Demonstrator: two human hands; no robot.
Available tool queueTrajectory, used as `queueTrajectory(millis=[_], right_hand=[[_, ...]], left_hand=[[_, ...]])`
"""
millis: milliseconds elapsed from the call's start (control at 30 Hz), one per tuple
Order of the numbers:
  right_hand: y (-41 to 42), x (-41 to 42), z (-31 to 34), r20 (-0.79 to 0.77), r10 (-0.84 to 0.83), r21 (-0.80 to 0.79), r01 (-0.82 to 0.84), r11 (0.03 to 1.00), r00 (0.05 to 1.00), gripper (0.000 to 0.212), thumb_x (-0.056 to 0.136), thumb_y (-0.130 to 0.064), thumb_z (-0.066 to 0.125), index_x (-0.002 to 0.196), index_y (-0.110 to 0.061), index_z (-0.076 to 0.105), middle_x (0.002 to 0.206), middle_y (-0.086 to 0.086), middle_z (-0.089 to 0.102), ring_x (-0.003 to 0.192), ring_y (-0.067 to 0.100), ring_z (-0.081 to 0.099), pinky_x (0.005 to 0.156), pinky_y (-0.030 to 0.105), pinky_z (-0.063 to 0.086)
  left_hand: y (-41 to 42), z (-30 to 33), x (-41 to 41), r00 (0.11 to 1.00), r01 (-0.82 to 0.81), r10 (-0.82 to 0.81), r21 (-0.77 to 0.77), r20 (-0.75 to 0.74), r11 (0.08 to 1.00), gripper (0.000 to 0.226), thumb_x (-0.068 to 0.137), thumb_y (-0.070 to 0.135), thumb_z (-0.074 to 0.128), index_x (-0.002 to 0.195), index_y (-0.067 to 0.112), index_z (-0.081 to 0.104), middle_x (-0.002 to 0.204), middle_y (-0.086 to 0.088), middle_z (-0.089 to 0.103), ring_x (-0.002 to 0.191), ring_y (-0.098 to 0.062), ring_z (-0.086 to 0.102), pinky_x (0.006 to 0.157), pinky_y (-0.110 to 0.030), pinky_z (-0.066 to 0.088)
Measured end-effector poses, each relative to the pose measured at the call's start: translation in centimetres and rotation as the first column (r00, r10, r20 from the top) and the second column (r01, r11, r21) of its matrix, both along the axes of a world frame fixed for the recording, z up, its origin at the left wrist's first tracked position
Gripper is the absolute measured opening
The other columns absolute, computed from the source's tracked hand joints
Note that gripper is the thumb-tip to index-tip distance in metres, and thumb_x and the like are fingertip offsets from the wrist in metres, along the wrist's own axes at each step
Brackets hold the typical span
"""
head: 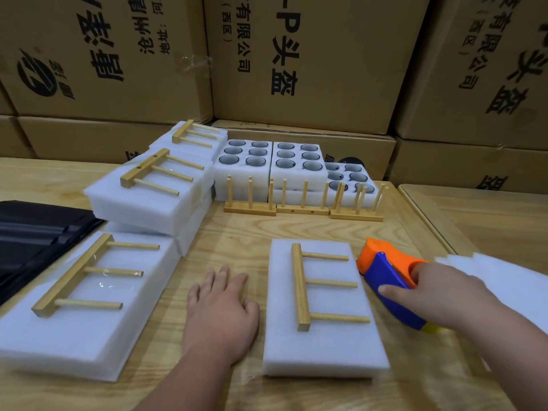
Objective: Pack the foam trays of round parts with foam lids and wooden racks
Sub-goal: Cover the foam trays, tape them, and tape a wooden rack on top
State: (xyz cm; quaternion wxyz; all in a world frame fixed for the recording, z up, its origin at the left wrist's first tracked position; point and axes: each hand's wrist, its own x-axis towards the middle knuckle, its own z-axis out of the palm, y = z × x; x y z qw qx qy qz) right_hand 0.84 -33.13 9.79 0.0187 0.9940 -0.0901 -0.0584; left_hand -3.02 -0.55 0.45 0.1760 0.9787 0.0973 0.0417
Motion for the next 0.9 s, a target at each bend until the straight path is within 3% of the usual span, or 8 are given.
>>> queueTrajectory(millis=[233, 367, 433, 533, 600, 700, 767, 900], right_hand=[[-0.2, -0.2, -0.6, 0.050, 0.019, 0.137, -0.026, 0.990, 0.999, 0.039, 0.085, -0.062, 0.064, 0.082, -0.024, 0.057, 0.077, -0.005, 0.061, 0.072, 0.012, 0.060, 0.058, 0.031, 0.043], [-0.7, -0.1, 2.0, 0.184, -0.085, 0.443, -0.005, 0.897, 0.979, 0.042, 0.085, -0.054, 0.072, 0.073, -0.014, 0.066, 0.061, 0.005, 0.066, 0.059, 0.022, 0.063, 0.051, 0.029, 0.040], [-0.5, 0.0, 3.4, 0.208, -0.173, 0.703, -0.025, 0.710, 0.963, 0.040, 0.083, -0.051, 0.077, 0.078, -0.011, 0.072, 0.065, 0.005, 0.072, 0.064, 0.024, 0.068, 0.060, 0.034, 0.047], [0.7, 0.9, 4.8, 0.121, -0.232, 0.984, -0.087, 0.153, 0.965, 0.044, 0.077, -0.043, 0.081, 0.103, -0.008, 0.076, 0.094, 0.006, 0.080, 0.090, 0.026, 0.074, 0.089, 0.044, 0.053], [2.4, 1.6, 5.1, 0.061, -0.195, 0.966, -0.107, -0.237, 0.979, 0.048, 0.072, -0.037, 0.078, 0.112, -0.009, 0.077, 0.104, 0.007, 0.079, 0.090, 0.022, 0.076, 0.087, 0.041, 0.059], [5.2, 2.7, 5.2, -0.055, -0.070, 0.701, -0.011, -0.713, 0.996, 0.045, 0.076, -0.031, 0.074, 0.117, -0.013, 0.078, 0.112, 0.008, 0.077, 0.095, 0.021, 0.076, 0.081, 0.041, 0.061], [6.3, 3.6, 5.0, -0.127, 0.024, 0.471, 0.082, -0.878, 0.992, 0.045, 0.083, -0.035, 0.070, 0.121, -0.014, 0.076, 0.113, 0.002, 0.077, 0.102, 0.019, 0.074, 0.093, 0.042, 0.057], [7.0, 5.3, 3.8, -0.157, 0.035, 0.264, 0.076, -0.962, 0.987, 0.042, 0.089, -0.040, 0.067, 0.123, -0.017, 0.076, 0.108, -0.005, 0.077, 0.100, 0.011, 0.073, 0.103, 0.033, 0.051]], left_hand=[[-0.1, 0.4, -0.2, 1.000, 0.000, 0.000, 0.004, 0.000, 1.000, 0.063, 0.093, 0.045, 0.034, 0.155, 0.041, 0.031, 0.171, 0.007, 0.013, 0.157, -0.016, 0.005, 0.126, -0.043, 0.002], [-0.2, 0.5, -0.1, 1.000, 0.004, -0.004, 0.003, -0.004, 1.000, 0.062, 0.095, 0.045, 0.034, 0.156, 0.040, 0.031, 0.171, 0.006, 0.012, 0.157, -0.016, 0.005, 0.127, -0.043, 0.002], [-0.1, 0.4, -0.1, 1.000, 0.005, -0.005, 0.010, -0.007, 1.000, 0.062, 0.095, 0.045, 0.033, 0.156, 0.041, 0.030, 0.171, 0.007, 0.012, 0.157, -0.016, 0.004, 0.127, -0.044, 0.002], [-0.1, 0.3, -0.2, 1.000, 0.002, -0.002, 0.015, -0.004, 1.000, 0.062, 0.094, 0.045, 0.032, 0.156, 0.041, 0.030, 0.171, 0.008, 0.011, 0.157, -0.016, 0.004, 0.126, -0.044, 0.002], [-0.1, 0.4, -0.1, 1.000, 0.000, 0.000, 0.021, 0.001, 1.000, 0.062, 0.094, 0.045, 0.032, 0.156, 0.042, 0.029, 0.171, 0.009, 0.011, 0.157, -0.015, 0.003, 0.127, -0.043, 0.002], [-0.1, 0.4, -0.2, 1.000, -0.005, 0.005, 0.015, 0.012, 1.000, 0.062, 0.093, 0.046, 0.032, 0.155, 0.044, 0.028, 0.170, 0.011, 0.010, 0.157, -0.013, 0.002, 0.127, -0.041, 0.002], [0.0, 0.5, -0.2, 1.000, -0.005, 0.005, 0.005, 0.016, 1.000, 0.063, 0.092, 0.048, 0.033, 0.155, 0.046, 0.027, 0.170, 0.014, 0.010, 0.156, -0.010, 0.002, 0.127, -0.040, 0.002], [-0.3, 0.8, 0.0, 1.000, -0.029, 0.029, 0.014, 0.007, 0.999, 0.073, 0.080, 0.052, 0.026, 0.153, 0.052, 0.026, 0.169, 0.020, 0.007, 0.155, -0.004, 0.000, 0.126, -0.037, 0.003]])
